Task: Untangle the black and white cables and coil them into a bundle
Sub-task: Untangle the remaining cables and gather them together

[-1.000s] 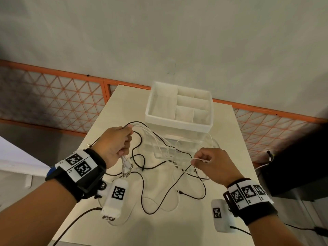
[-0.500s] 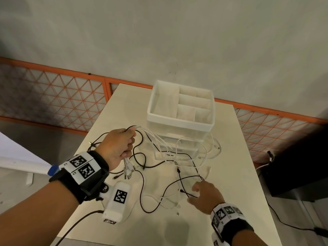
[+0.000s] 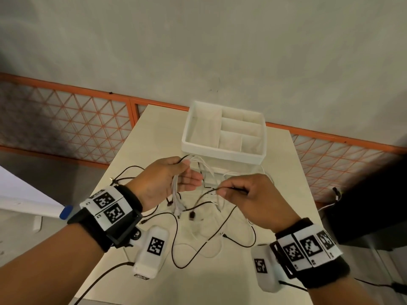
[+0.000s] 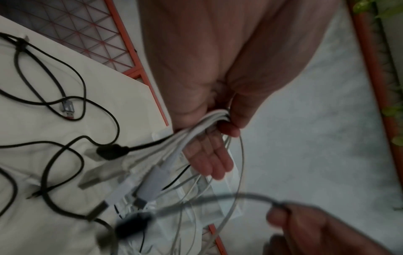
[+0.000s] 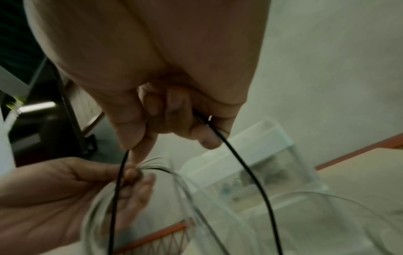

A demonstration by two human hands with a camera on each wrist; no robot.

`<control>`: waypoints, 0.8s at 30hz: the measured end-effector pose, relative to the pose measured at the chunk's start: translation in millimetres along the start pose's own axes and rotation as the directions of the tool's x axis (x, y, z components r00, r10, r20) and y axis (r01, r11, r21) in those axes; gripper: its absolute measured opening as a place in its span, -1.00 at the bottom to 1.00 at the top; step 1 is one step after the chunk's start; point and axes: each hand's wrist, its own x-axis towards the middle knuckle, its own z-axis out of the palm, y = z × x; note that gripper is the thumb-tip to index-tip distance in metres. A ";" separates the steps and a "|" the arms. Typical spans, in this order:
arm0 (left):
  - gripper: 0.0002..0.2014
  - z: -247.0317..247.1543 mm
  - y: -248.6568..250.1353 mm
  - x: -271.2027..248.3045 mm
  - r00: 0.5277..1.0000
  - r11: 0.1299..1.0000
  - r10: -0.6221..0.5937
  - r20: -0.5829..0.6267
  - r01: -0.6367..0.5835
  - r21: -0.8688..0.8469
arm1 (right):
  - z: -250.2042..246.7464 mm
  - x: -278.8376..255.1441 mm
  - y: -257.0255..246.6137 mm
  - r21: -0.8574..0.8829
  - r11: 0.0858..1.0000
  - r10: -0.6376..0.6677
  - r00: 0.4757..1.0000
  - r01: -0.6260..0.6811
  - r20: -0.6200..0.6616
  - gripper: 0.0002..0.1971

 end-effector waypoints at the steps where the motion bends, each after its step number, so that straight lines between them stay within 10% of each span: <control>1: -0.75 4.5 0.1 -1.1 0.999 1.000 -0.005 0.045 0.005 0.010 | 1.9 3.0 -7.0 -0.001 0.999 -0.036 0.999 0.036 -0.026 -0.89; 7: -0.79 14.3 4.3 -5.2 0.996 0.983 -0.019 0.091 0.002 0.181 | 6.0 15.6 -5.9 -0.066 0.998 -0.028 0.993 0.021 -0.115 -0.81; 14: -0.87 -19.9 52.0 -15.0 0.982 0.957 0.191 -0.006 -0.185 0.224 | -27.2 10.2 76.0 -0.124 0.876 0.434 0.873 -0.467 -0.222 -0.83; 20: -0.75 -19.4 32.4 -1.7 0.953 0.943 0.200 -0.228 -0.124 0.308 | -64.4 19.2 40.8 0.228 0.970 0.210 0.752 -0.082 -0.624 -0.86; 24: -0.76 -19.5 32.4 3.7 0.922 0.962 0.243 -0.300 -0.189 0.199 | -66.9 21.0 47.3 0.120 0.978 0.209 0.751 -0.172 -0.626 -0.95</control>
